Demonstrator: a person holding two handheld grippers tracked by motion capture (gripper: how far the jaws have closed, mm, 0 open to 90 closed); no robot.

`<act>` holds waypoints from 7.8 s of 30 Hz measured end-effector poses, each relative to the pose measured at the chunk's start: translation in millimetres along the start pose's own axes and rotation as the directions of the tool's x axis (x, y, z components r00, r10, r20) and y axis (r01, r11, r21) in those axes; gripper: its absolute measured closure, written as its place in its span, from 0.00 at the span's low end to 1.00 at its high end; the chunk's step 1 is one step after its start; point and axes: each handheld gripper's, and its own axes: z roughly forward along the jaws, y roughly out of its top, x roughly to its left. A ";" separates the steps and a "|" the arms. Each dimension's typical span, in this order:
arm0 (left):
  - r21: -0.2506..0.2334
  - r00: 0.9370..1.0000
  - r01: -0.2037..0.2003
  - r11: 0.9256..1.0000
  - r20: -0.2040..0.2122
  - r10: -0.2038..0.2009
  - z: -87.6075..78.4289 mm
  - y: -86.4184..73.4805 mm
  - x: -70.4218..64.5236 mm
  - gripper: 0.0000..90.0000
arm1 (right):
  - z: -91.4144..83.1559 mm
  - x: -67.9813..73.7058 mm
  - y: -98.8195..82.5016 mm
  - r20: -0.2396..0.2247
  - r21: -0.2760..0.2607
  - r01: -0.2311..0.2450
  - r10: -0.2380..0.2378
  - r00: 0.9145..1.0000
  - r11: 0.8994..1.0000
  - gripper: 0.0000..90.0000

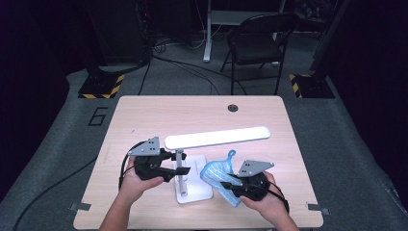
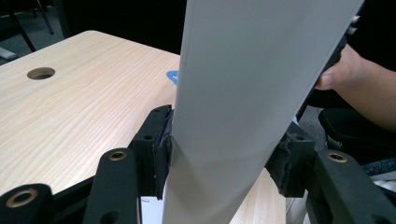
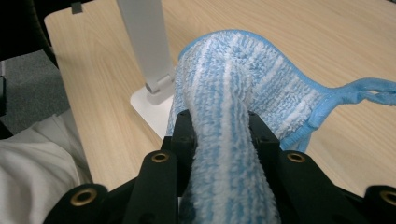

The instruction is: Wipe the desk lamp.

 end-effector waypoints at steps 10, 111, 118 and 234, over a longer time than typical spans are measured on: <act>0.003 1.000 0.000 1.000 -0.002 0.000 0.5 -0.3 -0.1 0.52 | 7.3 -18.4 -24.4 0.052 0.029 -0.091 0.089 0.995 0.995 0.77; 0.008 0.999 0.013 1.000 -0.031 -0.013 -0.2 0.0 -5.2 0.48 | 11.9 -35.2 -64.0 0.191 -0.044 -0.197 0.201 0.961 0.979 0.47; 0.019 0.999 -0.004 1.000 -0.036 0.005 -1.5 0.4 -6.6 0.48 | 14.5 -31.7 -62.7 0.172 -0.046 -0.200 0.205 0.963 0.979 0.49; -0.020 0.999 -0.013 1.000 0.031 0.014 29.9 -3.0 -23.7 0.50 | 103.1 32.8 -31.2 -0.053 0.015 -0.077 0.078 0.996 0.997 0.52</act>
